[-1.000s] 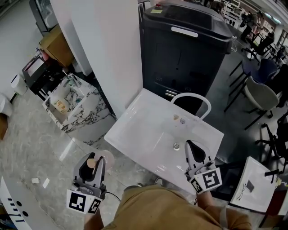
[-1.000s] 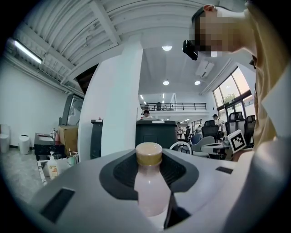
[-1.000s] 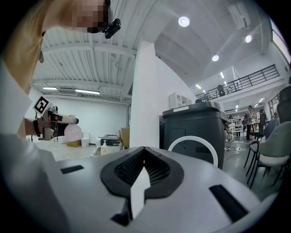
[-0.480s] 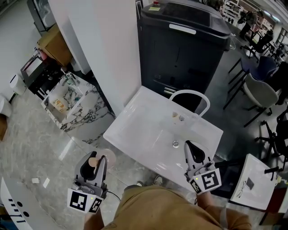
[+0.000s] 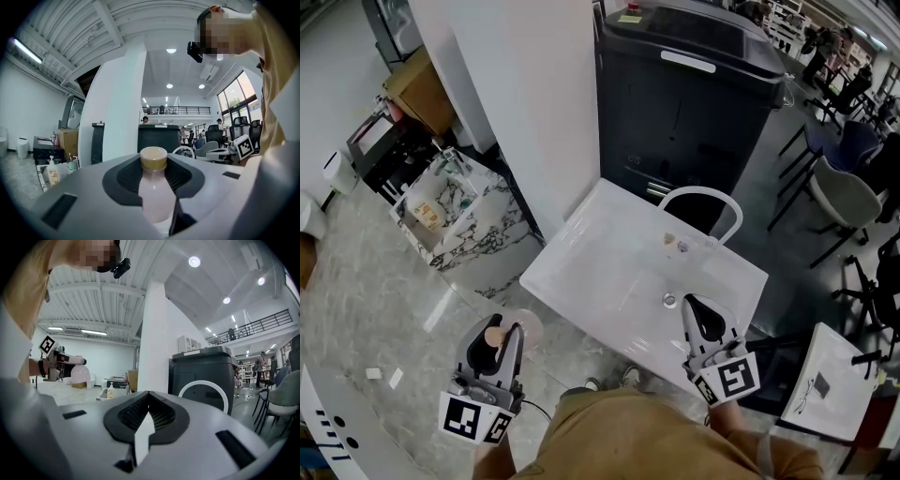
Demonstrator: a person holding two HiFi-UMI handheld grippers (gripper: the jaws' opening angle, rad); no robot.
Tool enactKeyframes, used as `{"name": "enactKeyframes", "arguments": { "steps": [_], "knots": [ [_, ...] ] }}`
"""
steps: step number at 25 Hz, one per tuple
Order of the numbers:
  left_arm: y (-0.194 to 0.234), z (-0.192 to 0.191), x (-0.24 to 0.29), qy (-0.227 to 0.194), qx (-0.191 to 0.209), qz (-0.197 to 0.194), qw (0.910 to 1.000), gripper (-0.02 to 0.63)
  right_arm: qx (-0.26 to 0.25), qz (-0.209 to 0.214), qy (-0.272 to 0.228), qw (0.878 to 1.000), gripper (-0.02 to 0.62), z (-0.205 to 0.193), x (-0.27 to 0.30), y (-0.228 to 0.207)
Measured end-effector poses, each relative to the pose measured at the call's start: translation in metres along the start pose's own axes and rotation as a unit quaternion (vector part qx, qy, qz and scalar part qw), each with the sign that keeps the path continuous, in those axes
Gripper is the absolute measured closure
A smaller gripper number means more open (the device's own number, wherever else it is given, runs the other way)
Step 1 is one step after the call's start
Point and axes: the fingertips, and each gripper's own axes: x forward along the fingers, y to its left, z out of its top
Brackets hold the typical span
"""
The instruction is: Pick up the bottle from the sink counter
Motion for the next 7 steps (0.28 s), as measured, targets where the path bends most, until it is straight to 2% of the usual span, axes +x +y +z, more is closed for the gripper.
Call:
{"name": "enactKeyframes", "arguments": {
  "steps": [7],
  "knots": [
    [-0.001, -0.0028, -0.0044, 0.003, -0.001, -0.004, 1.0, 0.477, -0.004, 0.005, 0.004, 1.0, 0.592, -0.0012, 0.0023, 0.0085]
  ]
}}
